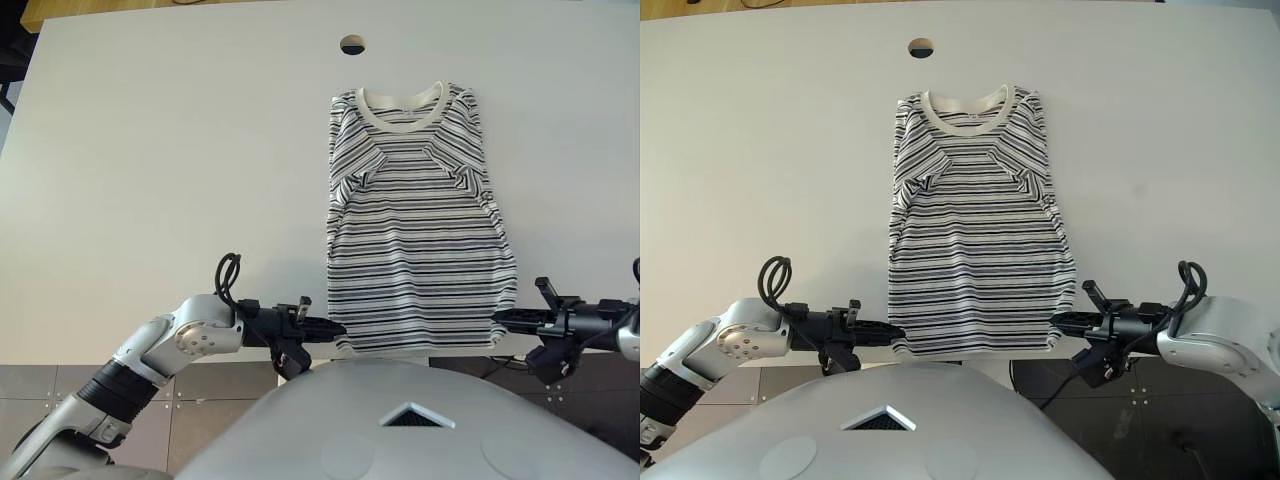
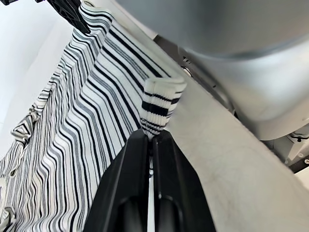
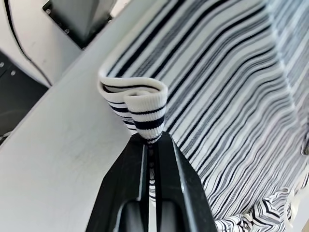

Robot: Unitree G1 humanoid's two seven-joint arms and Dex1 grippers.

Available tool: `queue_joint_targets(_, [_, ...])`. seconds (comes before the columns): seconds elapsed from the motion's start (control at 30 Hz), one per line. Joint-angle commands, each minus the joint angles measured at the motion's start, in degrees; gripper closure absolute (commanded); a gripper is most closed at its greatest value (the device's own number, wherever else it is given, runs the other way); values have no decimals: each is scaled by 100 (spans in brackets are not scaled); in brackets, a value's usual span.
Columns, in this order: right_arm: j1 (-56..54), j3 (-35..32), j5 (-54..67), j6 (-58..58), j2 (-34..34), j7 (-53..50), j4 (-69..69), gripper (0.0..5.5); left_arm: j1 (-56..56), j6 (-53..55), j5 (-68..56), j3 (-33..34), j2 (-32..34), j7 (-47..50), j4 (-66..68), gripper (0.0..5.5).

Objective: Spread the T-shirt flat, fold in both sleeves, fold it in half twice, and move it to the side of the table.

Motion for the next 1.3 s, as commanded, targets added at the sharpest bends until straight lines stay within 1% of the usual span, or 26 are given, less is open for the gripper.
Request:
queue_joint_targets(0.03, [142, 13, 800, 84, 238, -102, 231, 540, 249, 118, -808, 377, 348, -4, -136, 539])
queue_joint_targets(0.13, [51, 26, 1613, 194, 549, -203, 370, 540, 367, 164, -1513, 765, 455, 40, -188, 539])
queue_joint_targets(0.2, [-414, 122, 1774, 334, 1006, -412, 596, 540, 77, 232, -1606, 1019, 130, 264, 124, 539])
queue_joint_targets(0.27, [-1243, 188, 1485, 619, 1685, -886, 1031, 540, -591, 329, -1046, 1179, -503, 804, 895, 539])
queue_joint_targets(0.37, [-2564, 192, 989, 1188, 2643, -1765, 1649, 540, -1569, 398, -427, 1232, -1386, 1546, 1947, 539])
queue_joint_targets(0.47, [-3431, 339, 549, 1390, 3350, -2488, 2332, 540, -2486, 502, -17, 1230, -2018, 2157, 2937, 539])
queue_joint_targets(0.57, [-4243, 531, 45, 1571, 3895, -3227, 3241, 540, -3382, 605, 371, 1175, -2437, 2716, 4111, 539])
queue_joint_targets(0.67, [-4937, 655, -372, 1761, 4145, -3883, 4165, 540, -4129, 652, 666, 1117, -2681, 3229, 5265, 539])
queue_joint_targets(0.83, [-5834, 930, -791, 1876, 4309, -4618, 5588, 540, -5175, 742, 1077, 923, -3016, 3909, 6821, 539])
queue_joint_targets(1.0, [-6514, 1246, -996, 1903, 4461, -5089, 6702, 540, -5746, 1012, 1425, 653, -3318, 4397, 7835, 539])
queue_joint_targets(1.13, [-6986, 1523, -1139, 1968, 4610, -5351, 7615, 540, -5916, 1293, 1543, 523, -3516, 4548, 8270, 539])
queue_joint_targets(1.23, [-7257, 1689, -1185, 2092, 4732, -5453, 8223, 477, -5954, 1467, 1498, 536, -3655, 4526, 8435, 482])
queue_joint_targets(1.3, [-7427, 1779, -1206, 2195, 4819, -5501, 8570, 449, -6043, 1710, 1371, 664, -3702, 4598, 8520, 460])
